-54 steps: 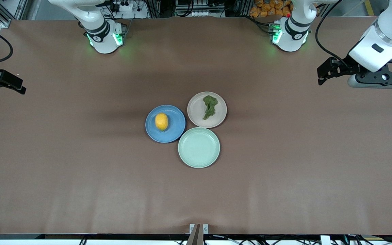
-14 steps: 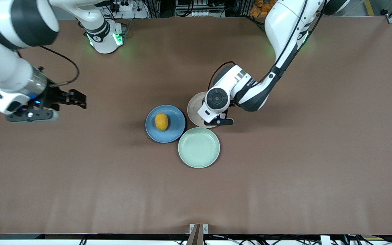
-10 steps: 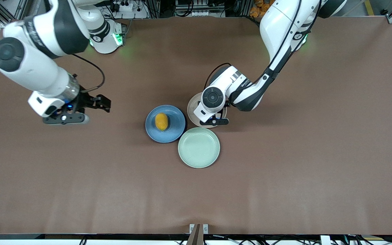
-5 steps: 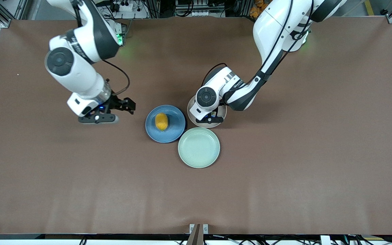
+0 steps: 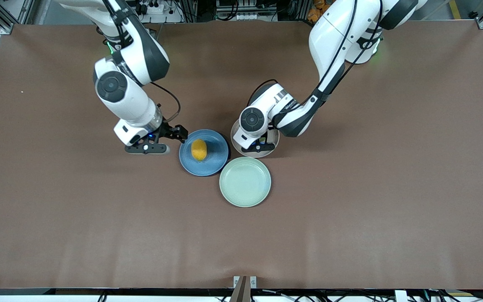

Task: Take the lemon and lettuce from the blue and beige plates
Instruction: 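Grasp the lettuce with the left gripper while the right gripper descends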

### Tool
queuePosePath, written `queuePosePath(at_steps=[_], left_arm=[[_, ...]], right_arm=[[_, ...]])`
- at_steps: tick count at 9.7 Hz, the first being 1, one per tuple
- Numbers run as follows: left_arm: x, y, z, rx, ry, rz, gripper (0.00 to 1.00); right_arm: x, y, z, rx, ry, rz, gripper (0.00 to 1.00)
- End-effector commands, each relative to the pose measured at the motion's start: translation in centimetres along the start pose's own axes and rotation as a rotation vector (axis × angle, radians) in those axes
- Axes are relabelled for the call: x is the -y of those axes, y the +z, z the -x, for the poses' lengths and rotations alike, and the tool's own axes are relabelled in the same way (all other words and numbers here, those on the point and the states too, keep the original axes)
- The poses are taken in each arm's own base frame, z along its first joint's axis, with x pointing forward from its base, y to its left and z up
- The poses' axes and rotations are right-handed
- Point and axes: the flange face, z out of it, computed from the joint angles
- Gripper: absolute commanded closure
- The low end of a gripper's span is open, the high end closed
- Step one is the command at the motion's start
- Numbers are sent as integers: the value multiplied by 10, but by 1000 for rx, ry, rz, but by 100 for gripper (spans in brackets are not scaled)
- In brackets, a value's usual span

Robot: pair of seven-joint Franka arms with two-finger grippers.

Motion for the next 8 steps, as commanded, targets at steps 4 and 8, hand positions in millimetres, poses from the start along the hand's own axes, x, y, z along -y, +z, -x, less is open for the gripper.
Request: queuePosePath(at_steps=[4, 8], left_arm=[[4, -36, -3, -58, -23, 1, 100], [61, -107, -41, -125, -90, 51, 100]], right_arm=[[29, 64, 3, -12, 54, -16, 0], [50, 110, 15, -33, 77, 34, 0]])
